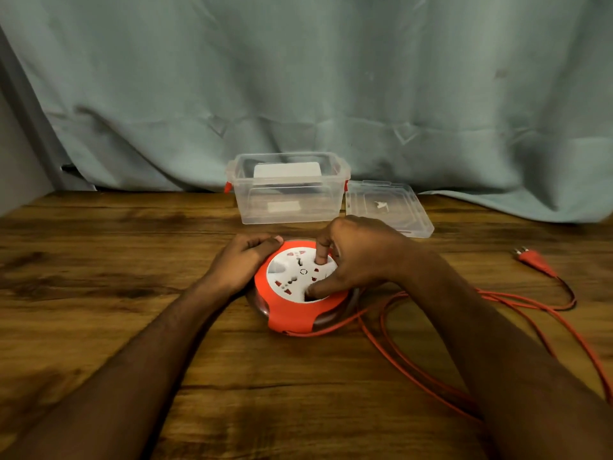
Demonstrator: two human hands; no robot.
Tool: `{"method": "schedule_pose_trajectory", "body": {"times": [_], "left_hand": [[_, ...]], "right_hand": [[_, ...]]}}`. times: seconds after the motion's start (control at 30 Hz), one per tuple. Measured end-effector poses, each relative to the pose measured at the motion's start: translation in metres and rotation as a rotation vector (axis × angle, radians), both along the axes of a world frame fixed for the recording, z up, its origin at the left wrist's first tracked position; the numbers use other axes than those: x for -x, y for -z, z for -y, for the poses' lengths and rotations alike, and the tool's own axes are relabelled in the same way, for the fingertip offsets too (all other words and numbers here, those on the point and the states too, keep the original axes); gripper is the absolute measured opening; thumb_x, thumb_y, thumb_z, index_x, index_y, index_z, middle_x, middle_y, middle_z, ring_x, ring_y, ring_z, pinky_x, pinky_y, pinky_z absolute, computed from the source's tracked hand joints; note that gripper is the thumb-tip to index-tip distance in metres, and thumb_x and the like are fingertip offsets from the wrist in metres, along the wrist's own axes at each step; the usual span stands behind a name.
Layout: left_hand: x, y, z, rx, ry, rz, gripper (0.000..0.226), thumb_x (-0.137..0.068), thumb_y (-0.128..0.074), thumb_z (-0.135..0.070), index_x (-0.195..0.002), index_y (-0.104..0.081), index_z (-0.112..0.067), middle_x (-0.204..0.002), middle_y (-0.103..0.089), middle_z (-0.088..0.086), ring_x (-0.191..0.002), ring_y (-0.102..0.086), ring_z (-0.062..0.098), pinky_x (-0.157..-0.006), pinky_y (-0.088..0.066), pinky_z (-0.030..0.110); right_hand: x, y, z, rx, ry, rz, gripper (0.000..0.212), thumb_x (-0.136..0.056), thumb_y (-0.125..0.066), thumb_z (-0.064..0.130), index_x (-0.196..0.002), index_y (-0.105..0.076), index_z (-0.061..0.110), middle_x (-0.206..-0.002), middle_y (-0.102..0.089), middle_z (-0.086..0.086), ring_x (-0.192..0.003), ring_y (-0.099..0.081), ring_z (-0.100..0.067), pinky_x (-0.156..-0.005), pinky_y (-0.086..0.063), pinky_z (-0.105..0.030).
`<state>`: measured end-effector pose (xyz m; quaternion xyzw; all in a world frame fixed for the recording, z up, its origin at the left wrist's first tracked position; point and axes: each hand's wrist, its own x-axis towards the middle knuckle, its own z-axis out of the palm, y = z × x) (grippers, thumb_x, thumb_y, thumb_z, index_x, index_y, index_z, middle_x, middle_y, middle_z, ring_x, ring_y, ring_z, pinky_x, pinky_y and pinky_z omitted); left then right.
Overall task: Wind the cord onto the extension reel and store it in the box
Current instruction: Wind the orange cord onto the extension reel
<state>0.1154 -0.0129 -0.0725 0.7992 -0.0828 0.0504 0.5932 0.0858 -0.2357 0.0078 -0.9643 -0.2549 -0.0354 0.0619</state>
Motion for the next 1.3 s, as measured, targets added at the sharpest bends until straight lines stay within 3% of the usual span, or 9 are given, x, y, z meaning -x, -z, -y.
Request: {"method": "schedule_pose_trajectory", "body": {"times": [0.27, 0.47, 0.63, 0.7, 0.8, 0.9, 1.03, 1.1, 1.3], "left_hand": [[0.0, 0.001, -0.001, -0.008, -0.006, 0.008, 0.028, -0.105, -0.062, -0.037, -0.093, -0.087, -0.029, -0.094, -0.087, 0.007, -0.092, -0.083, 0.035, -0.099, -0.061, 0.067], [0.0, 0.0, -0.001, 0.02, 0.016, -0.01, 0.028, -0.1, -0.064, -0.043, -0.102, -0.087, -0.025, -0.1, -0.087, 0.008, -0.098, -0.083, 0.036, -0.102, -0.059, 0.068], [-0.002, 0.001, -0.002, 0.052, 0.034, -0.009, 0.035, -0.087, -0.068, -0.049, -0.101, -0.087, -0.024, -0.101, -0.086, 0.013, -0.101, -0.081, 0.044, -0.103, -0.057, 0.072], [-0.001, 0.001, -0.001, 0.047, 0.038, 0.003, 0.031, -0.089, -0.067, -0.046, -0.099, -0.088, -0.026, -0.1, -0.087, 0.013, -0.1, -0.08, 0.046, -0.101, -0.057, 0.072], [0.001, -0.001, 0.0, 0.022, 0.053, 0.003, 0.028, -0.091, -0.065, -0.044, -0.097, -0.088, -0.03, -0.099, -0.087, 0.01, -0.098, -0.081, 0.04, -0.101, -0.059, 0.069], [0.004, -0.003, 0.0, 0.017, 0.071, 0.021, 0.026, -0.087, -0.071, -0.048, -0.095, -0.088, -0.031, -0.098, -0.087, 0.008, -0.095, -0.081, 0.034, -0.099, -0.059, 0.065], [0.01, -0.007, 0.003, 0.002, 0.088, 0.04, 0.024, -0.09, -0.074, -0.054, -0.088, -0.088, -0.034, -0.093, -0.087, 0.004, -0.087, -0.081, 0.024, -0.089, -0.06, 0.049], [0.015, -0.011, 0.004, 0.005, 0.093, 0.045, 0.033, -0.094, -0.072, -0.056, -0.086, -0.087, -0.028, -0.09, -0.086, 0.007, -0.082, -0.08, 0.022, -0.083, -0.058, 0.044], [0.014, -0.011, 0.004, 0.021, 0.052, 0.016, 0.043, -0.101, -0.068, -0.045, -0.098, -0.083, -0.005, -0.096, -0.083, 0.024, -0.089, -0.078, 0.043, -0.086, -0.06, 0.061]], "right_hand": [[0.011, -0.001, -0.016, 0.06, -0.037, 0.023, 0.059, -0.068, -0.062, 0.084, -0.067, -0.048, 0.027, -0.078, -0.061, 0.007, -0.077, -0.059, -0.013, -0.069, -0.048, -0.033], [0.011, 0.008, -0.023, 0.056, -0.097, 0.16, 0.062, -0.078, -0.053, 0.082, -0.058, -0.051, 0.024, -0.066, -0.049, 0.011, -0.068, -0.051, -0.011, -0.054, -0.027, -0.028], [0.005, -0.002, -0.007, -0.119, -0.088, 0.011, 0.019, -0.083, -0.072, 0.048, -0.082, -0.068, 0.03, -0.063, -0.052, 0.014, -0.064, -0.05, -0.002, -0.06, -0.033, -0.027], [0.002, -0.007, 0.001, -0.109, -0.098, -0.063, 0.034, -0.078, -0.075, 0.036, -0.111, -0.065, 0.04, -0.071, -0.053, 0.018, -0.069, -0.051, -0.002, -0.059, -0.036, -0.026], [-0.003, -0.008, 0.004, -0.01, -0.128, -0.145, 0.056, -0.08, -0.074, 0.037, -0.133, -0.056, 0.045, -0.115, -0.059, 0.015, -0.094, -0.054, -0.008, -0.073, -0.045, -0.027], [-0.004, -0.008, 0.007, -0.01, -0.136, -0.196, 0.057, -0.082, -0.074, 0.04, -0.135, -0.054, 0.047, -0.129, -0.058, 0.013, -0.1, -0.056, -0.008, -0.075, -0.046, -0.025], [0.0, -0.014, 0.009, -0.024, -0.151, -0.28, 0.055, -0.087, -0.074, 0.037, -0.137, -0.054, 0.048, -0.102, -0.056, 0.028, -0.083, -0.05, 0.001, -0.064, -0.035, -0.015], [-0.001, -0.013, 0.009, -0.028, -0.166, -0.283, 0.055, -0.085, -0.075, 0.039, -0.136, -0.055, 0.049, -0.12, -0.055, 0.021, -0.094, -0.049, -0.001, -0.067, -0.036, -0.017], [0.0, -0.01, 0.005, -0.035, -0.102, -0.213, 0.055, -0.073, -0.082, 0.049, -0.124, -0.061, 0.05, -0.111, -0.053, 0.023, -0.088, -0.05, -0.001, -0.066, -0.04, -0.023]]}}
